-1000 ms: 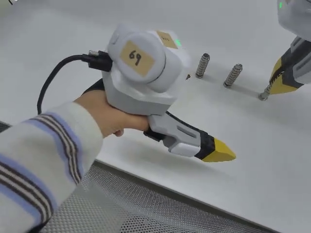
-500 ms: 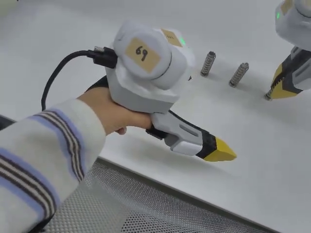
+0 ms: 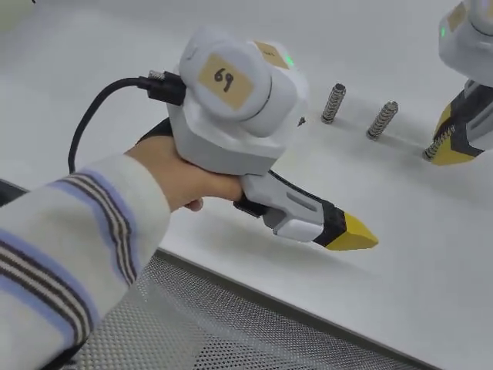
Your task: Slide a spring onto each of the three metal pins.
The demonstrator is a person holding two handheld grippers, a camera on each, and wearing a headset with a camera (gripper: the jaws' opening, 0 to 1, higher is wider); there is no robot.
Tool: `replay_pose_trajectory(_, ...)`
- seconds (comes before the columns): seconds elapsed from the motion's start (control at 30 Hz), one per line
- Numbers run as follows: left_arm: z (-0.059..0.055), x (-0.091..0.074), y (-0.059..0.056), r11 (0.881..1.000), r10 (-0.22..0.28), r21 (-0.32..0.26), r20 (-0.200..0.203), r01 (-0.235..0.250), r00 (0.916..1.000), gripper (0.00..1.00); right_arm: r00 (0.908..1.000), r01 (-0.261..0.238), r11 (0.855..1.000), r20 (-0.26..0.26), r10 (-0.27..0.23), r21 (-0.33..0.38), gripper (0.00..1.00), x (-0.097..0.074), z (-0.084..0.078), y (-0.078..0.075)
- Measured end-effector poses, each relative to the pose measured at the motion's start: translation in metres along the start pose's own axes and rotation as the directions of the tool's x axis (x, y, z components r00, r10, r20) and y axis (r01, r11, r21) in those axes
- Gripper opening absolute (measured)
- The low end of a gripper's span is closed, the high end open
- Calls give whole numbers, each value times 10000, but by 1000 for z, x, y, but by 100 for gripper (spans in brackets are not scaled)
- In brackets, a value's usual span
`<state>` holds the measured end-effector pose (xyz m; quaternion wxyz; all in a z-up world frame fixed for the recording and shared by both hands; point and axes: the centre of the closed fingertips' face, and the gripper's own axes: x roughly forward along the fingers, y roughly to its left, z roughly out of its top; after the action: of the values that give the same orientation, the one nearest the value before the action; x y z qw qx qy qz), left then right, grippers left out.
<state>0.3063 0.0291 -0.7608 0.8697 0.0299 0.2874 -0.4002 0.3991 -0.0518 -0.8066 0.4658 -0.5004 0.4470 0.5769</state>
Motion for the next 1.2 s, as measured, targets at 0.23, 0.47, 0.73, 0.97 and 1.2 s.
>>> replay_pose_trajectory(0.23,1,-2,1,9999,66,79,-28,-66,10000,94,9998,12,9998,200,-16,212,14,-9,2,1)
replay_pose_trajectory(0.47,8,-8,2,9997,202,101,108,-203,9997,94,9991,218,9993,350,-228,309,15,-19,2,3)
replay_pose_trajectory(0.73,7,-13,2,9996,203,181,45,-204,9998,93,9968,630,9964,464,-657,568,17,-34,0,4)
replay_pose_trajectory(0.97,17,-17,-1,9992,155,359,249,-164,9996,92,9916,1139,9901,516,-1183,818,21,-49,-4,4)
replay_pose_trajectory(1.2,17,-18,-3,9986,-62,521,146,54,9999,93,9850,1370,9840,899,-1475,1137,20,-68,0,16)
